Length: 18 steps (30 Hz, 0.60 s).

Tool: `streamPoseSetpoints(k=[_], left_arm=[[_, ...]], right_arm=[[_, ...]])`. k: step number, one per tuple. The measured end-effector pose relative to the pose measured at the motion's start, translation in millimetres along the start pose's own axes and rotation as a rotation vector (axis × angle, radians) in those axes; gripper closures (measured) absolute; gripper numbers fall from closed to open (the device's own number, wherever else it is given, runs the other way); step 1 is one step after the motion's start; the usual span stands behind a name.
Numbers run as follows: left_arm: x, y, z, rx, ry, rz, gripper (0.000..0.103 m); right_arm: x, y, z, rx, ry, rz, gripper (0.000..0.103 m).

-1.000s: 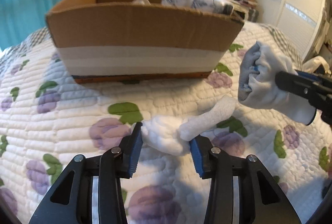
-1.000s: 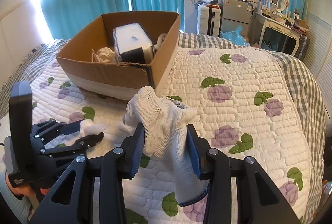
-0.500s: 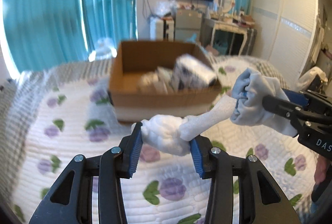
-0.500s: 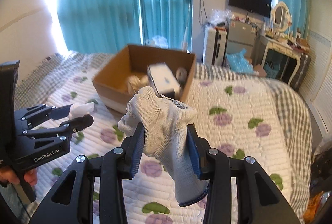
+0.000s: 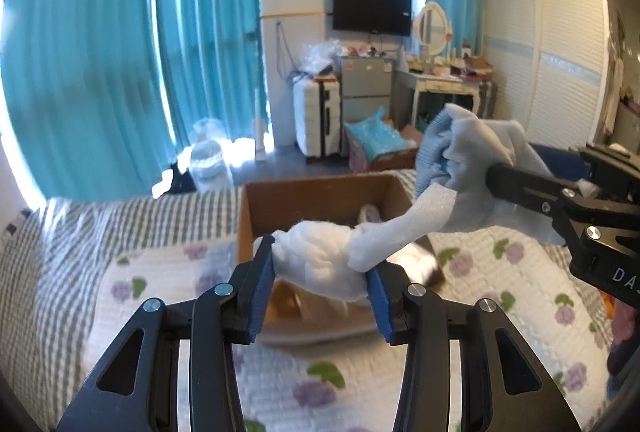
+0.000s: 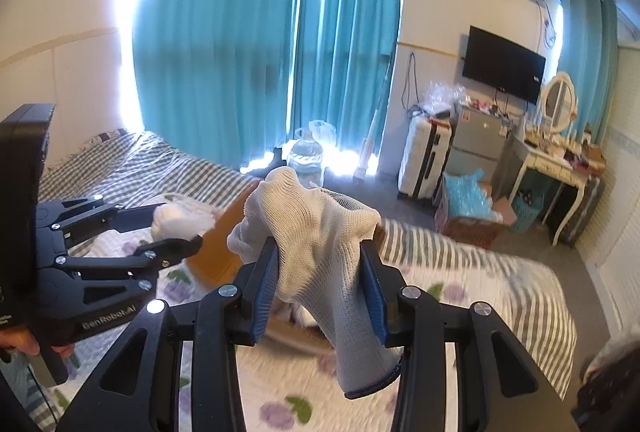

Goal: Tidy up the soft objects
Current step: 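Carry both gloves over the box and open both grippers to drop them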

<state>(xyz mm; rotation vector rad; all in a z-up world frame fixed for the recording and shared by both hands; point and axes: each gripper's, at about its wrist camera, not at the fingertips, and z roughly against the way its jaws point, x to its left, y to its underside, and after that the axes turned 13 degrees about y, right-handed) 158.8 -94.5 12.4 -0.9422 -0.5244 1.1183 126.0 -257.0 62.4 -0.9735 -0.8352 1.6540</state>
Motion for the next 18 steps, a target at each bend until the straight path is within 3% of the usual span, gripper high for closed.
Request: streamPoseSetpoints(k=[11, 18], left_arm=[[31.6, -10.3, -105.7, 0.066, -0.019, 0.01, 0.06], [37.4, -2.6, -133.7, 0.1, -0.031, 0.035, 0.052]], right_arm=[[-2.9, -26.0, -100.6, 0.025, 0.005, 0.015, 0.064], [-4.5, -15.0, -154.7, 0.075, -0.017, 0.012, 0.064]])
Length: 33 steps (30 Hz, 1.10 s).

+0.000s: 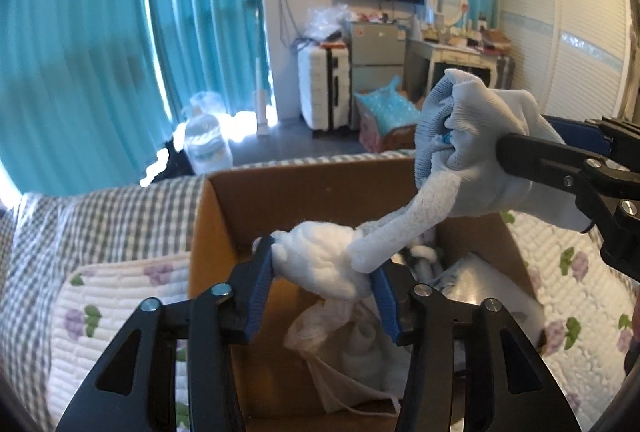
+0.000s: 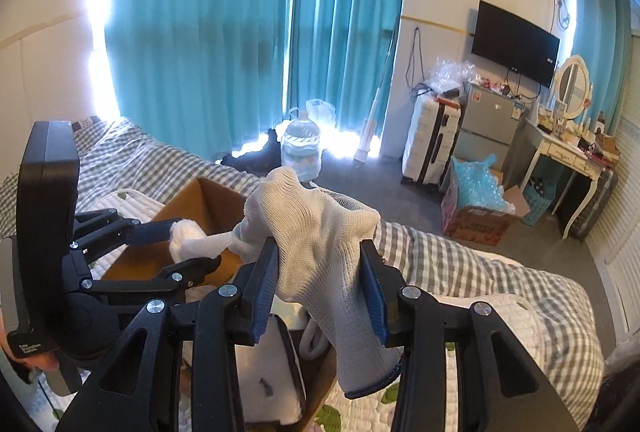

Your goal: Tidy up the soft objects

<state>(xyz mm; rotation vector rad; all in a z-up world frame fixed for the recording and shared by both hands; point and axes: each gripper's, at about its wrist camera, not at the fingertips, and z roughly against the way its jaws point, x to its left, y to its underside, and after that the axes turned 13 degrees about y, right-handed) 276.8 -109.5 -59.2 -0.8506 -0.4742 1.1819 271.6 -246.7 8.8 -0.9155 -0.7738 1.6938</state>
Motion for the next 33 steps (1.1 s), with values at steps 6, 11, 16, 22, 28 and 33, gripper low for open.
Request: streamPoseSetpoints(k=[6, 11, 16, 22, 28, 33], left_arm=[[2.6, -4.4, 7.7, -0.037, -0.061, -0.025, 0.018], [12.5, -7.4, 27.1, -0.075, -0.075, -0.021, 0.016], [22.9, -3.4, 44.9, -0.099, -0.084, -0.022, 0.016], [22.0, -0.1, 70.5, -0.115, -0.104, -0.012, 0.016], [-2.3, -10.6, 141.6, -0.191, -0.109, -0.024, 0.016], [-36.9, -24.3, 227.5, -0.297, -0.124, -0.075, 0.016]], right_arm=[[-5.9, 0.2, -18.9, 0.014, -0.013, -0.011, 0.064], [-3.7, -10.9, -27.6, 0.007, -0.016, -0.007, 0.062], [11.2, -21.7, -34.3, -0.02, -0.049, -0.02, 0.025], [13.3, -38.1, -21.7, -0.051, -0.042, -0.089, 0.02], [1.9, -50.1, 47.7, -0.084, 0.021, -0.068, 0.02], [-11.4, -66.4, 147.5, -0.157, 0.052, -0.09, 0.019]])
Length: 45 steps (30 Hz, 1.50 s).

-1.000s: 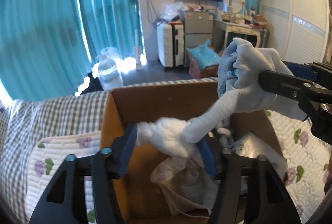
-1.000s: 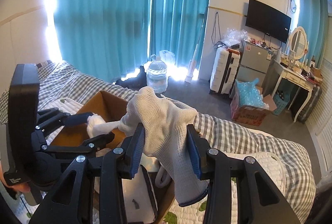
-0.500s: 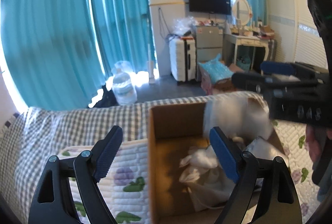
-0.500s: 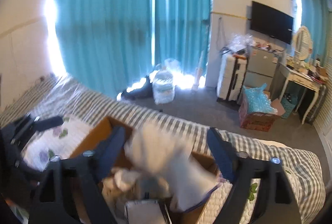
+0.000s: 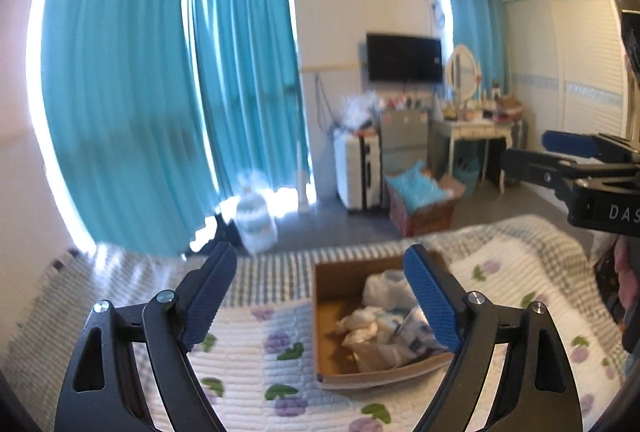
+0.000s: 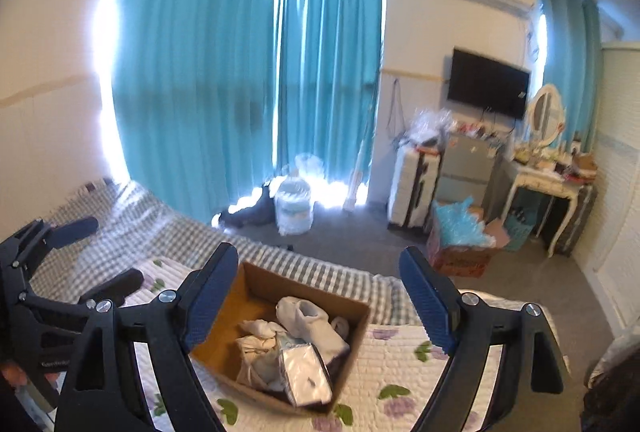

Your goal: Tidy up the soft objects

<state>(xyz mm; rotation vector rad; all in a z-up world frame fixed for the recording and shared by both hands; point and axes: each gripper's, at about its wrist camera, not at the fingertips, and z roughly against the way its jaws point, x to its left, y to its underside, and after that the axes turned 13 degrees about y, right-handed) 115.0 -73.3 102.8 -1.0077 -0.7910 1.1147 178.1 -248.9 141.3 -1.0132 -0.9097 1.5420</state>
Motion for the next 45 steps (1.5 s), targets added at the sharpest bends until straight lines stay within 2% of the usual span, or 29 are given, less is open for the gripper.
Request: streamPoseSetpoints(k=[3, 5, 7, 9, 13, 15, 19, 24, 28, 31, 33, 45], left_arm=[[-11.5, -13.5, 47.1, -0.058, -0.022, -0.027, 0.015], [-15.4, -12.7, 70.2, -0.095, -0.029, -0.022, 0.001], [-16.7, -4.8, 92.3, -0.154, -0.012, -0.009, 0.0], [-15.3, 4.7, 100.9, -0.171, 0.012, 0.0, 0.0], [-15.4, 38.2, 102.9, -0.204, -0.017, -0.008, 0.0], [-18.1, 54.0, 96.0, -0.198, -0.026, -0.009, 0.0], [-16.8, 89.1, 76.6, -0.162, -0.042, -0.01, 0.0], [-2.6, 131.2, 45.6, -0.161, -0.055, 0.054, 0.0], [6.0, 146.7, 25.5, -0.101, -0.034, 0.1, 0.0], [5.2, 154.7, 24.2, -0.088, -0.015, 0.121, 0.0], [1.6, 156.5, 22.4, -0.075, -0.028, 0.104, 0.0], [1.4, 160.6, 19.7, -0.065, -0.031, 0.102, 0.0]], right_arm=[[-4.4, -13.4, 68.0, -0.064, 0.05, -0.009, 0.006], [-8.3, -15.6, 105.4, -0.101, 0.049, -0.036, 0.0], [-9.3, -11.4, 136.5, -0.126, 0.056, -0.051, 0.0], [-8.8, -2.6, 159.4, -0.146, 0.047, -0.059, 0.0], [-7.3, 33.0, 185.2, -0.192, 0.017, -0.096, 0.0], [-7.3, 52.1, 184.9, -0.196, 0.026, -0.115, 0.0], [6.5, 93.1, 153.7, -0.184, 0.093, -0.12, 0.0], [17.0, 137.9, 103.8, -0.118, 0.102, -0.161, 0.0], [22.5, 168.9, 70.1, -0.048, 0.106, -0.189, 0.0], [23.7, 177.1, 56.6, -0.032, 0.124, -0.175, 0.0], [21.6, 180.0, 50.9, -0.013, 0.119, -0.184, 0.0], [27.3, 187.3, 43.2, 0.016, 0.138, -0.159, 0.0]])
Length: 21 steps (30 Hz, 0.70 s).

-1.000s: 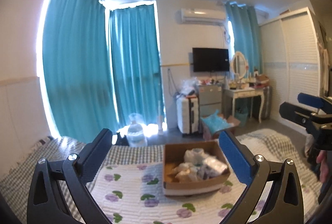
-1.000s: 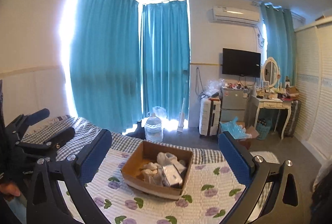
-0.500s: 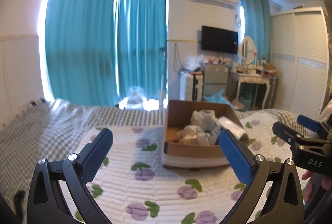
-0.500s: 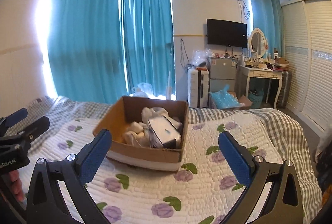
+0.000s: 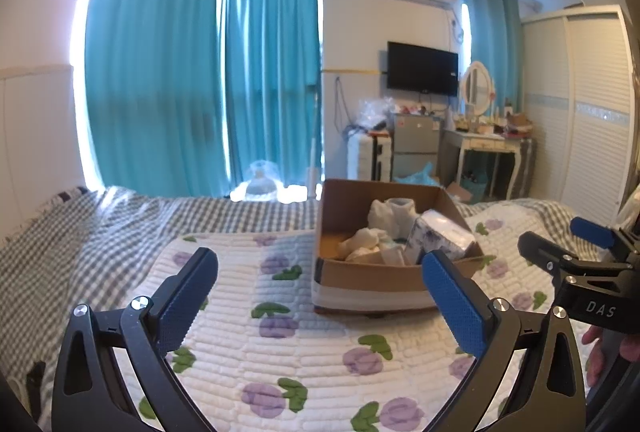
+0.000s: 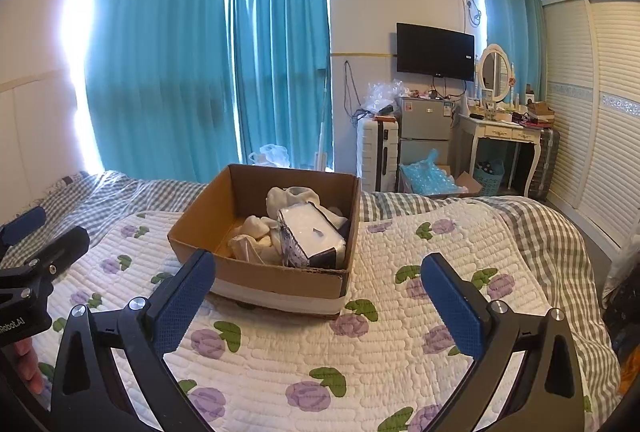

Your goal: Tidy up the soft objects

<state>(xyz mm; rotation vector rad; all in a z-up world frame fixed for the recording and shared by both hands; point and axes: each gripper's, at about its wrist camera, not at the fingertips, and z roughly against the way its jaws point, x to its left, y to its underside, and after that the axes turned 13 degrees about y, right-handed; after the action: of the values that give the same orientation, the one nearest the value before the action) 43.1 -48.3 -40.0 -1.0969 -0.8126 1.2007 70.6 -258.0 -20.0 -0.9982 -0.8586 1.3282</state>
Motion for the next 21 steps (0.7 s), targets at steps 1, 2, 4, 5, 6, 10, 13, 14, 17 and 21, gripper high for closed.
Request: streamPoseSetpoints(k=[1, 2, 4, 5, 6, 10, 13, 14, 17, 21], left_arm=[[-0.2, -0.1, 0.3, 0.002, 0.001, 0.0, 0.0], [0.0, -0.1, -0.1, 0.003, 0.003, 0.001, 0.0], [0.1, -0.1, 0.2, 0.006, 0.006, 0.004, 0.0], [0.0, -0.2, 0.1, 0.009, 0.008, 0.006, 0.0], [0.3, 0.1, 0.0, 0.011, 0.01, 0.007, 0.0], [1.2, 1.1, -2.9, 0.027, 0.01, 0.013, 0.0], [1.7, 1.5, -3.6, 0.035, 0.012, 0.016, 0.0], [1.7, 1.3, -3.2, 0.035, 0.015, 0.017, 0.0], [2.1, 1.1, -4.4, 0.039, 0.017, 0.018, 0.0], [2.5, 0.7, -5.5, 0.047, 0.014, 0.022, 0.0]], right_arm=[[0.3, 0.2, -0.6, 0.003, -0.002, 0.001, 0.0], [0.3, 0.6, -0.5, 0.004, -0.001, 0.003, 0.0], [1.2, 0.8, 0.8, 0.0, 0.002, 0.006, 0.0], [1.9, 1.0, 0.9, 0.001, 0.002, 0.008, 0.0], [2.6, 1.0, 0.8, 0.002, 0.001, 0.01, 0.0], [3.9, 0.6, 0.6, 0.004, -0.001, 0.01, 0.0], [3.7, 0.4, 0.9, 0.002, 0.001, 0.01, 0.0], [4.5, 0.6, 0.7, 0.003, 0.001, 0.01, 0.0], [5.1, 1.7, 0.3, 0.007, 0.001, 0.013, 0.0], [5.2, 1.9, 0.3, 0.007, 0.001, 0.013, 0.0]])
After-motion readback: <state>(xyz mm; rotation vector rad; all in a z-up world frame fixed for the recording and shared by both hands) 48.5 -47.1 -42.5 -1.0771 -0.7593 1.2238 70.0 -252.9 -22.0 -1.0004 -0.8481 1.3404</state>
